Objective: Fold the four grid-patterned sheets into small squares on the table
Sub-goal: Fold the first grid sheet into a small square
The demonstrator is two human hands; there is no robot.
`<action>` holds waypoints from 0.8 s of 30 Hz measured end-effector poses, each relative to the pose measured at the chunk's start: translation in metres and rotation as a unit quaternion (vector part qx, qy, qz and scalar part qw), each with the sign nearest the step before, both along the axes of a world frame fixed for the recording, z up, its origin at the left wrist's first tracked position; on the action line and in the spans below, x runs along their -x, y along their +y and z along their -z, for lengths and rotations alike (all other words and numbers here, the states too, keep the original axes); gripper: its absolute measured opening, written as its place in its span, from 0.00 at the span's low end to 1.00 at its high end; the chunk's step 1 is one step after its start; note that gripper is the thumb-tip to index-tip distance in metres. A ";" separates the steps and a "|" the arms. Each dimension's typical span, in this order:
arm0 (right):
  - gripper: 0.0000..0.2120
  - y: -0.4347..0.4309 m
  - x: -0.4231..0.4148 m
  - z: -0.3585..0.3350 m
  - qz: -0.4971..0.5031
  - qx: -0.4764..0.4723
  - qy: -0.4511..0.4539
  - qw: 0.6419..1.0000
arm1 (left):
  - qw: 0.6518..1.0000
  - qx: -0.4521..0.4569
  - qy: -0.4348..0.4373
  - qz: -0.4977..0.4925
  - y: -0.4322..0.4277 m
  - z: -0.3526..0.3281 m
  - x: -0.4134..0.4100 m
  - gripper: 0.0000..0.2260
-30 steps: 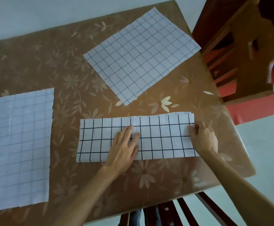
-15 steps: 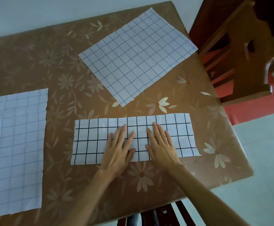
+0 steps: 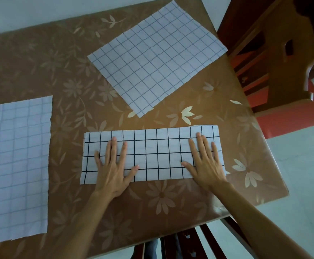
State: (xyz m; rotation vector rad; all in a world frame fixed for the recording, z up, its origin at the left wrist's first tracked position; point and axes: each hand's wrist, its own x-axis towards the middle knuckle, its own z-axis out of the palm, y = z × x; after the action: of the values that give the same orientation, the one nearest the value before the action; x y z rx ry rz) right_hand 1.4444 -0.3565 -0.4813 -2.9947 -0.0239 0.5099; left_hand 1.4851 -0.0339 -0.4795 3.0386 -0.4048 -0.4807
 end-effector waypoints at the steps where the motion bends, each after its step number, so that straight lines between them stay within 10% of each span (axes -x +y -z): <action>1: 0.40 -0.002 0.000 0.000 0.000 0.001 0.000 1.000 | 1.000 -0.005 -0.002 0.001 -0.001 -0.001 0.000 0.39; 15: 0.20 -0.032 0.039 -0.036 0.209 -0.114 -0.091 0.967 | 0.959 0.189 -0.078 0.195 -0.114 -0.038 0.034 0.13; 24: 0.15 -0.040 0.060 -0.059 0.271 -0.230 -0.072 0.932 | 0.977 0.081 0.008 0.197 -0.179 -0.021 0.055 0.29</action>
State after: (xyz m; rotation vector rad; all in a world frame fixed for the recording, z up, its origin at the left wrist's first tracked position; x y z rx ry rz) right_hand 1.3848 -0.3961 -0.4220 -2.4180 0.5720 0.1816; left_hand 1.4303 -0.2134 -0.4588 2.7940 -1.0021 -0.4576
